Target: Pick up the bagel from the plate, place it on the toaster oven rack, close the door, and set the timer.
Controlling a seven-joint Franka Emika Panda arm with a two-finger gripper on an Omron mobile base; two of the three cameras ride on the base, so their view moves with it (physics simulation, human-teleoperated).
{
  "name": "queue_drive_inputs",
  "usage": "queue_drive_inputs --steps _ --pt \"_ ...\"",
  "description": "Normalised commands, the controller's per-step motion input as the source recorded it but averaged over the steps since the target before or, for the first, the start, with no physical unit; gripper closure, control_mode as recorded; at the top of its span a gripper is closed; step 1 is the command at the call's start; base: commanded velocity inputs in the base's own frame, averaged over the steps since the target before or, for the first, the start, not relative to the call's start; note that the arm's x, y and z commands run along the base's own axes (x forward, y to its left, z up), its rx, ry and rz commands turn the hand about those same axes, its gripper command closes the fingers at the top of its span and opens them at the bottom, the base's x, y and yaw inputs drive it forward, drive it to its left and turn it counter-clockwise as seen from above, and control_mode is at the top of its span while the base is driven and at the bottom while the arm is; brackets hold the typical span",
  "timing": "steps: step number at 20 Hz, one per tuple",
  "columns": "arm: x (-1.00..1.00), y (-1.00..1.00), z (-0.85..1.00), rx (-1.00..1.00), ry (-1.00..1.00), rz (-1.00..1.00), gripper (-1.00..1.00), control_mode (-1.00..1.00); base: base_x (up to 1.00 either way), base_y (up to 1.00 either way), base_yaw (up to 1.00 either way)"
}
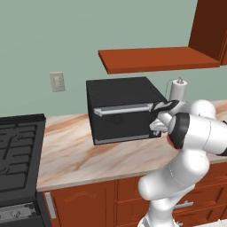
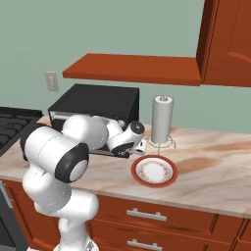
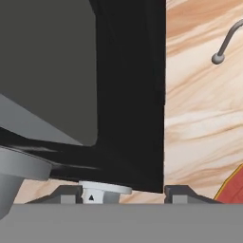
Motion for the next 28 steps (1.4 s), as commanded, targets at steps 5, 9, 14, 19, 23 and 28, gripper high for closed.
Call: queue_drive_inputs --steps 5,9,14,19,23,28 --pt "0.13 -0.62 -0.32 0.25 0.11 0.0 1.0 -1.0 0.0 0.0 0.0" --pt "0.1 -0.77 -0.33 0.27 0.09 0.02 1.0 -1.0 0.0 0.0 0.0" --pt "0.03 -0.92 -0.37 0.29 0.05 0.08 1.0 -1.0 0.0 0.0 0.0" --pt "0.0 -0.93 -0.48 0.3 0.0 0.11 1.0 -1.0 0.0 0.0 0.0" --pt "0.0 -0.71 -0.36 0.27 0.0 0.11 1.0 -1.0 0.0 0.0 0.0" --pt "0.0 -0.6 -0.3 0.17 0.0 0.08 1.0 -1.0 0.0 0.0 0.0"
